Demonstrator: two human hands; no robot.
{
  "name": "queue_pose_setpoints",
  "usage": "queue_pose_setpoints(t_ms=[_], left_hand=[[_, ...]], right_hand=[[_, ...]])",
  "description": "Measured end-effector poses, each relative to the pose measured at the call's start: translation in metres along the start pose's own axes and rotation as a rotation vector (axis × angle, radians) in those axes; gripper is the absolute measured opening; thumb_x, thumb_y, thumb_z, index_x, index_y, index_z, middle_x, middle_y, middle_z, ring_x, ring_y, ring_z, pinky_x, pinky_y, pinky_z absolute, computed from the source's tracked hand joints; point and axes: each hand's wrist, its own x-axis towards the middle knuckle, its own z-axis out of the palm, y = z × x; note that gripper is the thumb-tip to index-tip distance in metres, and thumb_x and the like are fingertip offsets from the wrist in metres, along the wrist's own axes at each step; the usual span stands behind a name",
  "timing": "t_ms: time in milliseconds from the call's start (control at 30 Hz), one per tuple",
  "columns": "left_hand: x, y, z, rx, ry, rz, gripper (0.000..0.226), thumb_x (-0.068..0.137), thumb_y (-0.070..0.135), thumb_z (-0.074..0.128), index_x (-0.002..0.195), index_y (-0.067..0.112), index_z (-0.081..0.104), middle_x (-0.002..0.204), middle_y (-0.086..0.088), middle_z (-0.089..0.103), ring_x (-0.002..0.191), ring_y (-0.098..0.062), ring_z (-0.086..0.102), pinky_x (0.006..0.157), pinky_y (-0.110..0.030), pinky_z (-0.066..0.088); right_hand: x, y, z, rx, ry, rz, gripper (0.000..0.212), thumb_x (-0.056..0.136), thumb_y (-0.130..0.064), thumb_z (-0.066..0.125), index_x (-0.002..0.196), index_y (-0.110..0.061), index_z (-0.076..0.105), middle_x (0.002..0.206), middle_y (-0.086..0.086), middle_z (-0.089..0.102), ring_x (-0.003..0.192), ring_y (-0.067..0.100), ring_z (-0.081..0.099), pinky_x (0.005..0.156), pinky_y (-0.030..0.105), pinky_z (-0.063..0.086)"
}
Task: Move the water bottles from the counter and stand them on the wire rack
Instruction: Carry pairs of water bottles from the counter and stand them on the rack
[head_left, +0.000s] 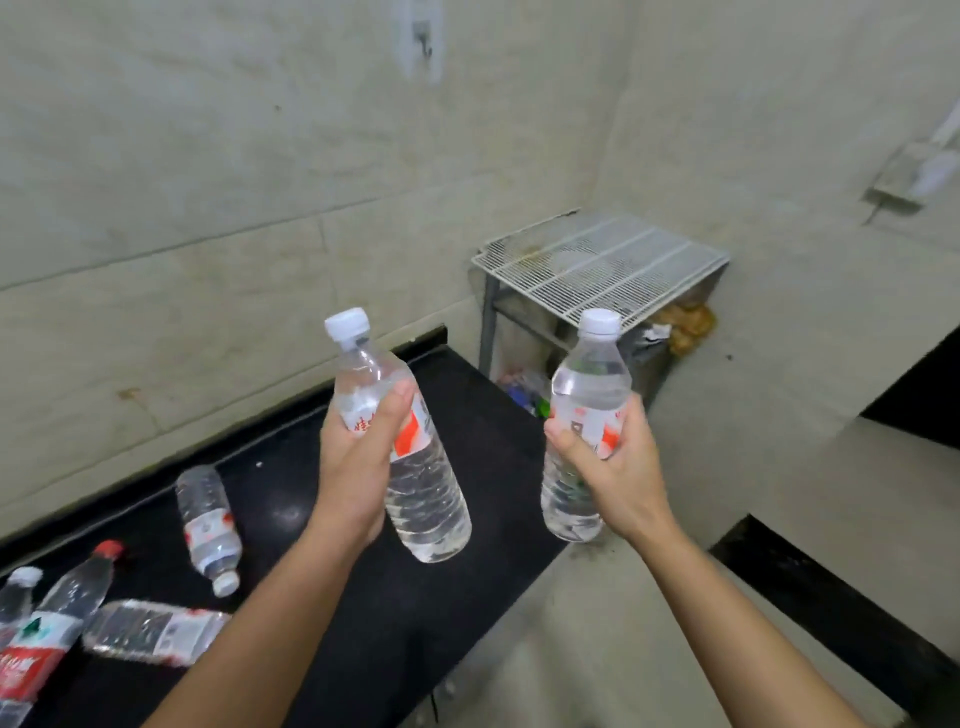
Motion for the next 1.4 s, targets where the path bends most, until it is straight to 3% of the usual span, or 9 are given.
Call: queue_pose_setpoints(t_ms=[100, 267, 433, 600, 700, 867, 1033, 1200, 1400], left_hand=[[0.001, -0.003, 0.059, -0.03, -0.101, -0.025, 0.053, 0.065, 0.057, 0.075, 0.103, 0.021, 0.063, 0.081, 0.004, 0.067, 0.075, -0.012, 0.065, 0.076, -0.034, 0.052], [0.004, -0.026, 0.16, -0.006, -0.175, -0.032, 0.044, 0.082, 0.059, 0.071, 0.099, 0.019, 0.065, 0.082, -0.003, 0.069, 0.085, -0.026, 0.067, 0.081, -0.042, 0.056], [0.011, -0.053, 0.262, 0.065, -0.215, -0.043, 0.083, 0.069, 0.073, 0.071, 0.118, 0.006, 0.061, 0.093, -0.009, 0.071, 0.085, -0.021, 0.07, 0.074, -0.033, 0.059], [0.019, -0.07, 0.34, 0.101, -0.239, -0.05, 0.041, 0.084, 0.05, 0.053, 0.101, 0.013, 0.063, 0.077, -0.002, 0.074, 0.07, -0.014, 0.071, 0.062, -0.025, 0.057], [0.03, -0.076, 0.371, 0.118, -0.222, -0.021, 0.054, 0.086, 0.053, 0.057, 0.111, 0.006, 0.061, 0.079, -0.003, 0.073, 0.071, -0.015, 0.072, 0.062, -0.025, 0.057], [0.068, -0.09, 0.399, 0.168, -0.15, 0.04, 0.082, 0.073, 0.065, 0.066, 0.126, 0.003, 0.057, 0.096, -0.007, 0.072, 0.084, -0.018, 0.071, 0.072, -0.028, 0.058], [0.123, -0.104, 0.42, 0.149, -0.108, 0.042, 0.077, 0.076, 0.065, 0.064, 0.122, 0.004, 0.058, 0.094, -0.011, 0.068, 0.085, -0.024, 0.068, 0.081, -0.04, 0.057], [0.203, -0.117, 0.432, 0.069, 0.021, 0.115, 0.035, 0.08, 0.061, 0.068, 0.101, 0.033, 0.068, 0.095, -0.007, 0.068, 0.09, -0.028, 0.065, 0.094, -0.058, 0.051], [0.314, -0.118, 0.439, 0.158, 0.166, 0.208, 0.053, 0.078, 0.066, 0.069, 0.115, 0.03, 0.062, 0.112, -0.006, 0.071, 0.105, -0.025, 0.07, 0.095, -0.052, 0.055]], right_hand=[[0.024, 0.005, -0.048, 0.153, 0.077, 0.006, 0.062, 0.064, -0.056, 0.084, 0.114, -0.029, 0.059, 0.106, -0.003, 0.074, 0.099, 0.018, 0.072, 0.088, 0.048, 0.058], [0.066, 0.026, -0.144, 0.392, 0.132, 0.038, 0.05, 0.076, -0.019, 0.084, 0.118, -0.01, 0.059, 0.093, -0.001, 0.074, 0.08, 0.01, 0.072, 0.064, 0.024, 0.056], [0.119, 0.057, -0.239, 0.353, 0.121, 0.079, 0.069, 0.061, -0.042, 0.083, 0.119, -0.011, 0.062, 0.094, -0.001, 0.074, 0.084, 0.015, 0.071, 0.075, 0.035, 0.057], [0.17, 0.071, -0.293, 0.35, 0.078, 0.104, 0.059, 0.067, -0.03, 0.079, 0.12, -0.012, 0.061, 0.1, 0.003, 0.074, 0.088, 0.018, 0.072, 0.076, 0.036, 0.057], [0.198, 0.081, -0.305, 0.326, 0.034, 0.083, 0.055, 0.068, -0.03, 0.081, 0.117, -0.015, 0.061, 0.098, 0.001, 0.076, 0.087, 0.015, 0.074, 0.072, 0.03, 0.057], [0.248, 0.102, -0.304, 0.278, -0.024, 0.081, 0.07, 0.061, -0.043, 0.086, 0.122, -0.022, 0.06, 0.109, -0.001, 0.076, 0.099, 0.016, 0.074, 0.086, 0.037, 0.059], [0.312, 0.117, -0.295, 0.189, -0.093, 0.081, 0.07, 0.058, -0.051, 0.086, 0.119, -0.032, 0.06, 0.11, -0.003, 0.075, 0.1, 0.017, 0.073, 0.092, 0.049, 0.058], [0.397, 0.121, -0.28, 0.105, -0.16, 0.062, 0.055, 0.064, -0.046, 0.086, 0.112, -0.033, 0.061, 0.102, -0.004, 0.076, 0.092, 0.016, 0.074, 0.084, 0.045, 0.061], [0.515, 0.119, -0.246, 0.069, -0.24, 0.019, 0.042, 0.08, -0.024, 0.085, 0.112, -0.029, 0.057, 0.103, -0.001, 0.072, 0.089, 0.017, 0.073, 0.071, 0.03, 0.058]])
